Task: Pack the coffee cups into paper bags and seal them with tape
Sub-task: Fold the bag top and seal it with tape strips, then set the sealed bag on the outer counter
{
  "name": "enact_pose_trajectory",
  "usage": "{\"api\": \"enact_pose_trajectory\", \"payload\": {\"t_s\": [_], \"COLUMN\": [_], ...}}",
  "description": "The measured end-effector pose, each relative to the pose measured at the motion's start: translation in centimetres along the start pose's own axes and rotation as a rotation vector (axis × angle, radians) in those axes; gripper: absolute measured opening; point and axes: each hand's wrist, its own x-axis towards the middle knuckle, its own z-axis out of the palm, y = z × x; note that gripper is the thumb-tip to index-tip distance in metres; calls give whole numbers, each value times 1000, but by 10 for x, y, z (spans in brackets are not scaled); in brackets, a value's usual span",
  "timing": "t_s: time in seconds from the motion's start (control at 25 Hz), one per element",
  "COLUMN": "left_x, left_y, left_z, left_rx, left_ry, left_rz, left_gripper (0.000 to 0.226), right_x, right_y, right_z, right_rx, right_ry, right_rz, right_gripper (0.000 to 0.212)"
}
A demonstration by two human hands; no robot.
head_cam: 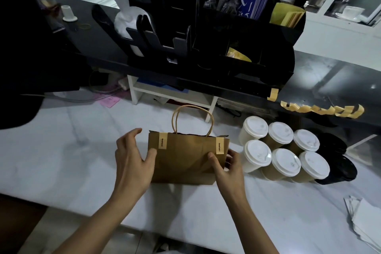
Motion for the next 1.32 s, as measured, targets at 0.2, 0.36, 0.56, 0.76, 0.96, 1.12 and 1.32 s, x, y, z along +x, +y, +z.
{"api": "enact_pose_trajectory", "payload": {"t_s": [0.2,0.36,0.56,0.76,0.96,1.12,1.32], "left_x": [-8,-8,-10,-10,-9,-7,-10], "left_y": [-9,-10,-7,-5,2,7,18], "left_z": [3,5,4,3,0,-2,4], "left_rx": [-18,-96,-165,-255,-323,-352,-374], "left_ry": [-153,-229,-243,-204,-199,-200,-243], "left_rz": [-211,-253,-211,-116,-25,54,132], "left_gripper": [50,51,52,51,53,55,62], "right_x": [-8,-10,-14,-18,-26,-32,-45], "right_y": [4,0,-7,-15,-32,-39,-48], "right_z": [6,8,6,5,4,1,-11], "right_rx": [21,27,59,89,104,112,124], "right_ry": [-73,-84,-70,0,28,92,159], "right_rz": [84,100,87,42,-10,-56,-88], "right_gripper": [56,59,59,56,48,43,50]}}
